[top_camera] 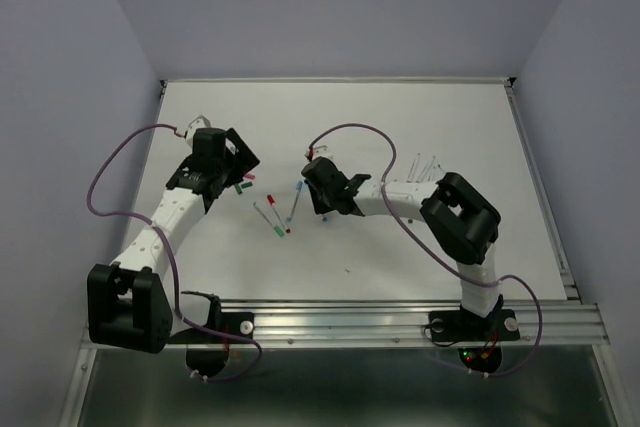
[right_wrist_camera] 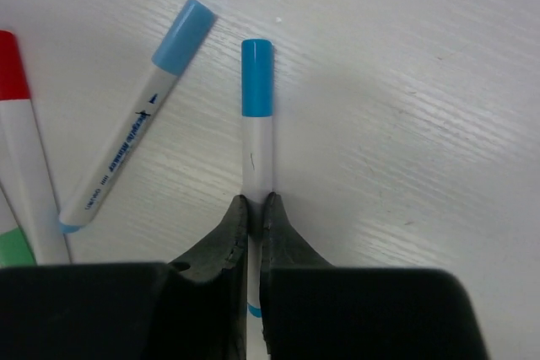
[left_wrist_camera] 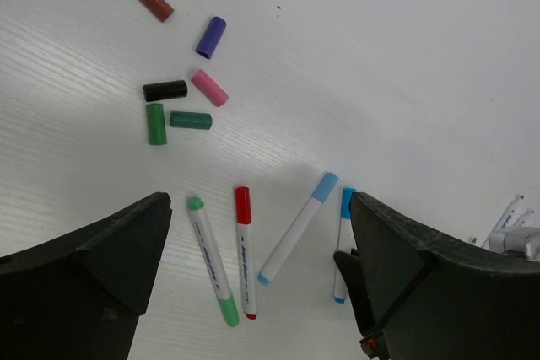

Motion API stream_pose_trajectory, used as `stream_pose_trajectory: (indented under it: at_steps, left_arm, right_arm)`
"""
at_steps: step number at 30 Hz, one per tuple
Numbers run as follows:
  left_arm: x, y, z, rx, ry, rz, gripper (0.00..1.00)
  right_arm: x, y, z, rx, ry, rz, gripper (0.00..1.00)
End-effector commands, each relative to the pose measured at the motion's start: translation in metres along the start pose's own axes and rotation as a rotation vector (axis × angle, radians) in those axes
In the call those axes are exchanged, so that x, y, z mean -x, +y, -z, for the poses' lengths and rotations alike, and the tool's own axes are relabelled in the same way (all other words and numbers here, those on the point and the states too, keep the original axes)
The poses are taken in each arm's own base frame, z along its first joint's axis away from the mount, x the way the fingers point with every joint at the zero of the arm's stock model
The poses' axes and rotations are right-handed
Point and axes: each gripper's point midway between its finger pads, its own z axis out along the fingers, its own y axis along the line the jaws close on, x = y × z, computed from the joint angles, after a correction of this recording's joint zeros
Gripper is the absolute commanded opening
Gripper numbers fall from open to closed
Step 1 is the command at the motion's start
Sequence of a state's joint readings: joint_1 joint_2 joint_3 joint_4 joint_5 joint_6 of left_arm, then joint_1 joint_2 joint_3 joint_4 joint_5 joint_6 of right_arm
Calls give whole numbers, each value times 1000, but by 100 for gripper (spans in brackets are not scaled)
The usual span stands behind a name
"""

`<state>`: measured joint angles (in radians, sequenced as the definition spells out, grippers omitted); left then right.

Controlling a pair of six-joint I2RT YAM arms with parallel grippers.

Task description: Open the pen caps

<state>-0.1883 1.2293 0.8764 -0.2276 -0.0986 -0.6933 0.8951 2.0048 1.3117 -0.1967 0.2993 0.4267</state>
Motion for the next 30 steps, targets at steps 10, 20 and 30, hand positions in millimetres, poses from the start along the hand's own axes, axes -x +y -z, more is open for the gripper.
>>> stream_pose_trajectory:
  at_steps: [10,20,30]
  left_arm:
    - [-38,-126,65,-718,116,-128,99]
    - [-58,-163,71,-788,153,-95,92]
    - [-79,-184,66,-808,207,-98,45]
  right_arm:
    - [63,8,121,402,-273,-2,1]
    - [80,24,164,547,-379,-7,1]
    - [89,26,171,565,-423,-20,1]
